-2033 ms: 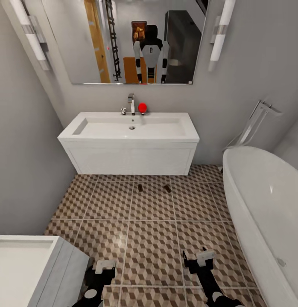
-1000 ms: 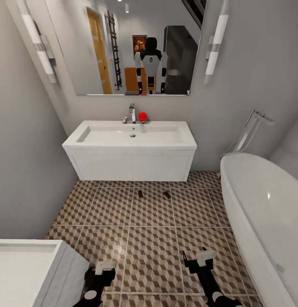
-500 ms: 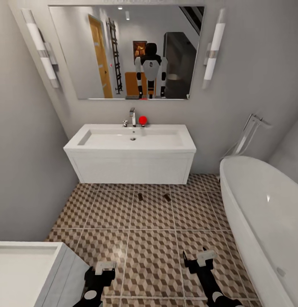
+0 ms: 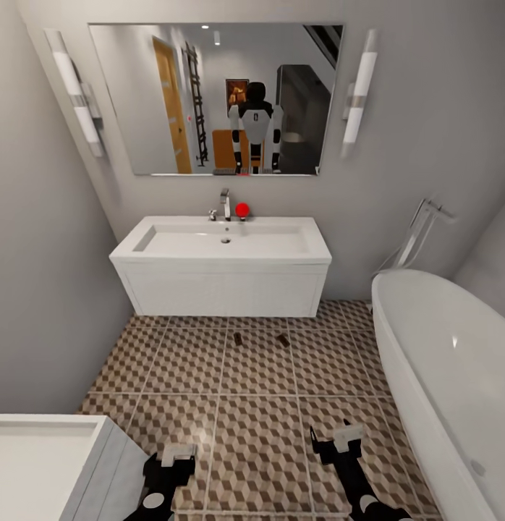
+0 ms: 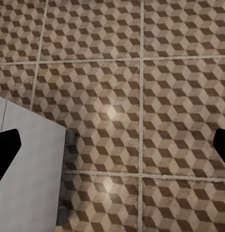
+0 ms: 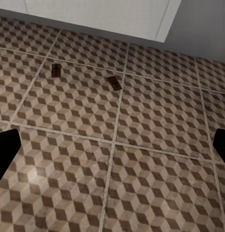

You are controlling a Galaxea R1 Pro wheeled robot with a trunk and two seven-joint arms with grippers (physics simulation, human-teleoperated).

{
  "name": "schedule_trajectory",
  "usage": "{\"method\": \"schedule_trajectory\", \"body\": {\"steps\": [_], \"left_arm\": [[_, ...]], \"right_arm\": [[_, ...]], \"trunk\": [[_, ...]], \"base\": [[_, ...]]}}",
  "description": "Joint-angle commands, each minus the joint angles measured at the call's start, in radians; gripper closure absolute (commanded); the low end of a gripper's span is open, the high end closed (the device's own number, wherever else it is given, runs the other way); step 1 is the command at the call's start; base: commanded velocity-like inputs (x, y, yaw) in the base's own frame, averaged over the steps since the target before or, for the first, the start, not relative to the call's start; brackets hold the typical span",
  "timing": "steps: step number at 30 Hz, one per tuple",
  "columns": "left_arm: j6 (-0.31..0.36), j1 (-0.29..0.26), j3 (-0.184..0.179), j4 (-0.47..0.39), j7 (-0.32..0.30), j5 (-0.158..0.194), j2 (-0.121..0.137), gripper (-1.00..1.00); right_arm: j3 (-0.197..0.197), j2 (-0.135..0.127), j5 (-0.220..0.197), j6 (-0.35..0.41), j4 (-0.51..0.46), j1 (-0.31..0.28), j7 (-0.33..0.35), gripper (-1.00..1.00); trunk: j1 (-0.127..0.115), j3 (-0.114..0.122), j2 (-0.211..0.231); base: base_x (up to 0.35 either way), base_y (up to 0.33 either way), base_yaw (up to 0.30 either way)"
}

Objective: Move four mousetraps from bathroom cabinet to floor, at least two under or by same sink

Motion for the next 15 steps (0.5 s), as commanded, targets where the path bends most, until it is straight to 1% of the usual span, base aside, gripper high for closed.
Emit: {"method": "schedule_trajectory", "body": {"steps": [1, 15], "left_arm": [[-0.004, -0.001, -0.008, 0.001, 0.006, 0.008, 0.000, -1.00], [-0.004, -0.001, -0.008, 0.001, 0.006, 0.008, 0.000, -1.00]], "right_arm": [[0.003, 0.000, 0.010, -0.001, 0.001, -0.001, -0.011, -1.00], [0.003, 0.000, 0.010, -0.001, 0.001, -0.001, -0.011, -1.00]], "trunk": [[0.001, 0.000, -0.002], [0.001, 0.022, -0.002]], "base": [[0.000, 0.000, 0.000], [0.000, 0.000, 0.000]]}}
